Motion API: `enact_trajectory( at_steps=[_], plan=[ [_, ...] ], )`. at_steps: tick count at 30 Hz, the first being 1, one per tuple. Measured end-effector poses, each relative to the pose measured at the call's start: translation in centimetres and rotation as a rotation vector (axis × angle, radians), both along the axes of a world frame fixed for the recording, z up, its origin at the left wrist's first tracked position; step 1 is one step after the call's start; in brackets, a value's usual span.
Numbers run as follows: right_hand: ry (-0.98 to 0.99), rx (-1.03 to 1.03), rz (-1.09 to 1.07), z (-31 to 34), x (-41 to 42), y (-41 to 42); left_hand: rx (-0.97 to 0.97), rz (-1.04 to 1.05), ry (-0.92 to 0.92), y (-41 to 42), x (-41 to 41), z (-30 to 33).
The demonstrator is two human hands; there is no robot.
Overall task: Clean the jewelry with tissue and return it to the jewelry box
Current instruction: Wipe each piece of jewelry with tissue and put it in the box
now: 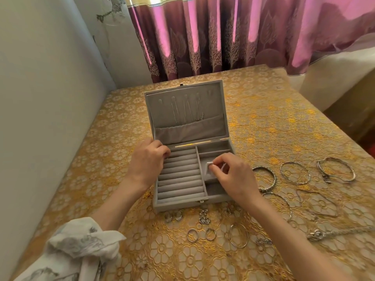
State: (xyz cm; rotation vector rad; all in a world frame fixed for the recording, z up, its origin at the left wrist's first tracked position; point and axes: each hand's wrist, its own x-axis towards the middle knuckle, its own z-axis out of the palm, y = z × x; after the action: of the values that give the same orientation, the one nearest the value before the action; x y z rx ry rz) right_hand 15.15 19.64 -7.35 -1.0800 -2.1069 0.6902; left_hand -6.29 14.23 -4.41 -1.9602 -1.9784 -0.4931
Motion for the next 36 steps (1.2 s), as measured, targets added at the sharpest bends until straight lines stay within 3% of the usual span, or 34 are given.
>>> enact_trajectory(
  at_steps=[17,29,36],
  plan=[
    [-0.037,-0.003,-0.007,-0.1,0.1,-0.3,-0.096,-0.097,0.017,-4.6,1.7,-0.3],
    [-0.054,0.020,-0.005,-0.2,0.1,-0.3,-0.161,-0.067,-0.088,-6.3,2.7,-0.9],
    [0.103,-0.090,0.008,0.5,0.2,0.0,-0.190,-0.041,-0.153,-7.7,3.3,-0.9]
  ],
)
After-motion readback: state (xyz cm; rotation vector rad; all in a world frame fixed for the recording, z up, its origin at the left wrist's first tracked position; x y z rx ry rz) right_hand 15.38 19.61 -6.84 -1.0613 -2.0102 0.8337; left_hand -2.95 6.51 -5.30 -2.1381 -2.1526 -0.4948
